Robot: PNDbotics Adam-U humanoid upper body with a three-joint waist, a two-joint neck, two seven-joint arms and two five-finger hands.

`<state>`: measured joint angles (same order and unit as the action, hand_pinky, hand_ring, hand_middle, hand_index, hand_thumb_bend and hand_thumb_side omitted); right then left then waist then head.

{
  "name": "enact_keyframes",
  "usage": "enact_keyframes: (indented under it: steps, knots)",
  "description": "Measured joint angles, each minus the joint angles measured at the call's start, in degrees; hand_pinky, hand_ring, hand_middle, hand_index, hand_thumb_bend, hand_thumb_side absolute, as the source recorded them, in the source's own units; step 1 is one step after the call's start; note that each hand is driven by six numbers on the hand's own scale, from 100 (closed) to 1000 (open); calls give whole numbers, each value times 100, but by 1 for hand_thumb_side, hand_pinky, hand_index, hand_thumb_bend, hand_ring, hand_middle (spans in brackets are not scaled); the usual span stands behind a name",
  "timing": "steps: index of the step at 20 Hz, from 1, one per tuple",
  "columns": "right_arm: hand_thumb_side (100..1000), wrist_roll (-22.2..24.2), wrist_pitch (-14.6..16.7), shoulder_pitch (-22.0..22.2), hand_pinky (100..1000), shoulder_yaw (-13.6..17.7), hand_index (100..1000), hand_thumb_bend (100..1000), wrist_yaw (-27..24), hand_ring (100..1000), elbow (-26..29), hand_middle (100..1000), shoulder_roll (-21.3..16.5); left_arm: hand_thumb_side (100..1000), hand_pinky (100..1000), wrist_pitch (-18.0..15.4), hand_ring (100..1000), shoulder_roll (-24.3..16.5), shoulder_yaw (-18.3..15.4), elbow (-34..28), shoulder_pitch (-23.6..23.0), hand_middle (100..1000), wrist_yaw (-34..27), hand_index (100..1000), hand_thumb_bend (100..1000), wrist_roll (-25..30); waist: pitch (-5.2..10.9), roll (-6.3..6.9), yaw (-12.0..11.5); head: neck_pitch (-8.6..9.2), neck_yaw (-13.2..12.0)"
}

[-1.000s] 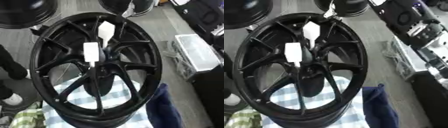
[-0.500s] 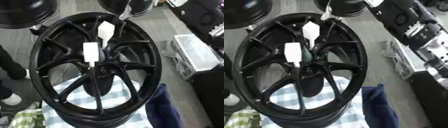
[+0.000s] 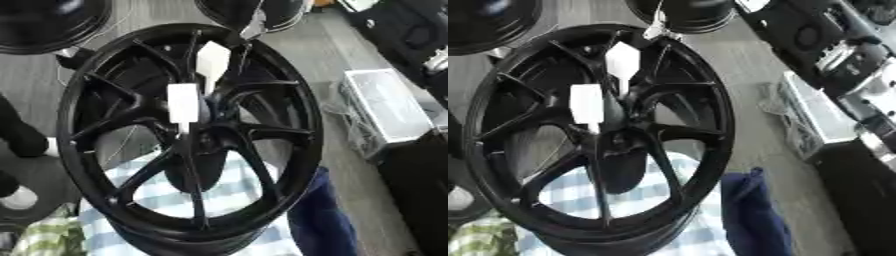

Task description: Pull the pin out of the wheel hub.

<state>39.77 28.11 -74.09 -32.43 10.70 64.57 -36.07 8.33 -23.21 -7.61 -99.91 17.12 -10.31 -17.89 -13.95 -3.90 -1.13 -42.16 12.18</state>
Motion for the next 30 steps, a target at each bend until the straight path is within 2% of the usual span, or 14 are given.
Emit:
enact_keyframes:
  steps: [6,14,26,30]
  knots:
    - [263,18,-18,-51,903,-259,894,483,25,849,264,840,-5,710,750,4,691,-1,-2,1,-4,708,3,685,202,19,0,-18,-14,7,52]
    - [259,-50,50,-42,901,-543,893,496,225,848,381,839,-4,713,751,4,691,-1,-30,1,-23,708,3,686,199,19,3,-18,-32,181,108]
    - [253,-106,106,27,899,-649,892,491,393,848,199,837,7,718,754,4,691,-1,-35,8,-54,710,3,688,197,20,6,-16,-10,193,149]
    - [253,-146,146,52,899,-652,891,492,478,848,135,836,8,720,754,3,690,-1,-37,35,-66,710,3,688,196,21,6,-20,-6,135,149]
